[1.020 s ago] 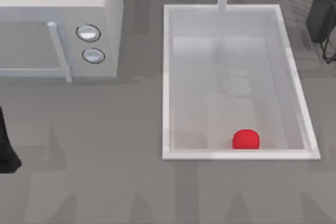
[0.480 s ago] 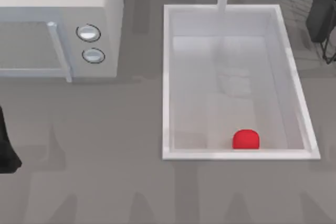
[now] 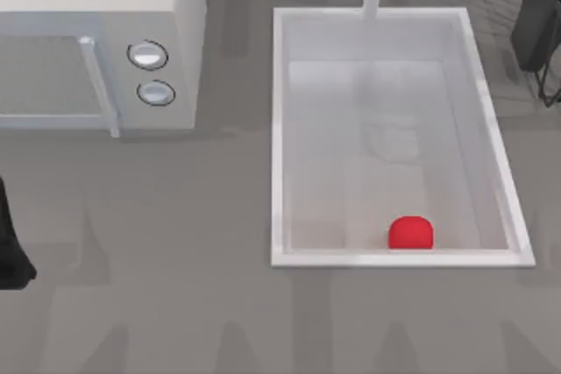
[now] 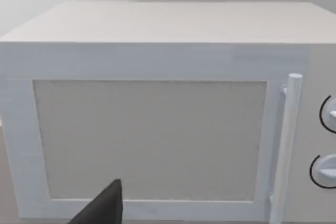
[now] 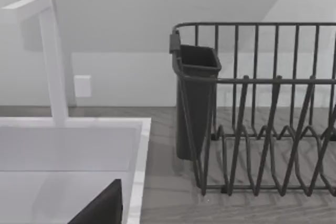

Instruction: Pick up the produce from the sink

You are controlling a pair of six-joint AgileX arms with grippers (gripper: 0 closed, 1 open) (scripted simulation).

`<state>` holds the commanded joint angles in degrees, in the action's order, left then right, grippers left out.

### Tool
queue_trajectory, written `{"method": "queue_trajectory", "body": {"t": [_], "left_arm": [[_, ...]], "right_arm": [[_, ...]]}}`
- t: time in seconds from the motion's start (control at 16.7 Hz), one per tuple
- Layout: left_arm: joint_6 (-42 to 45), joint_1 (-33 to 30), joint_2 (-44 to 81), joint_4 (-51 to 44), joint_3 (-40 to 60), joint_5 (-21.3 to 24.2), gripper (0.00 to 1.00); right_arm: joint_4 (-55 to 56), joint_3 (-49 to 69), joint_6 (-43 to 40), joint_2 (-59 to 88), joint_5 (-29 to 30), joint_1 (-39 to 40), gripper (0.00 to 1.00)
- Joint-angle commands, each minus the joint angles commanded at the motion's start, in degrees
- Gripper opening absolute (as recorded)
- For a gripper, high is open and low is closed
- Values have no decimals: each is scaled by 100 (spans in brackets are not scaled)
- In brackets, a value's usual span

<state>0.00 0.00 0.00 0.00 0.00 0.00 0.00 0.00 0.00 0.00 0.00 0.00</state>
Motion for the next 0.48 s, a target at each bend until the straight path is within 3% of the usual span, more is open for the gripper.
{"method": "queue_trajectory", "body": {"t": [0.24,0.48], "left_arm": [[0,0,0,0,0,0,100],[0,0,0,0,0,0,100]], "right_arm": [[-115,167,55,176,0,53,100],[-754,1103,358,1261,1,345,100]]}}
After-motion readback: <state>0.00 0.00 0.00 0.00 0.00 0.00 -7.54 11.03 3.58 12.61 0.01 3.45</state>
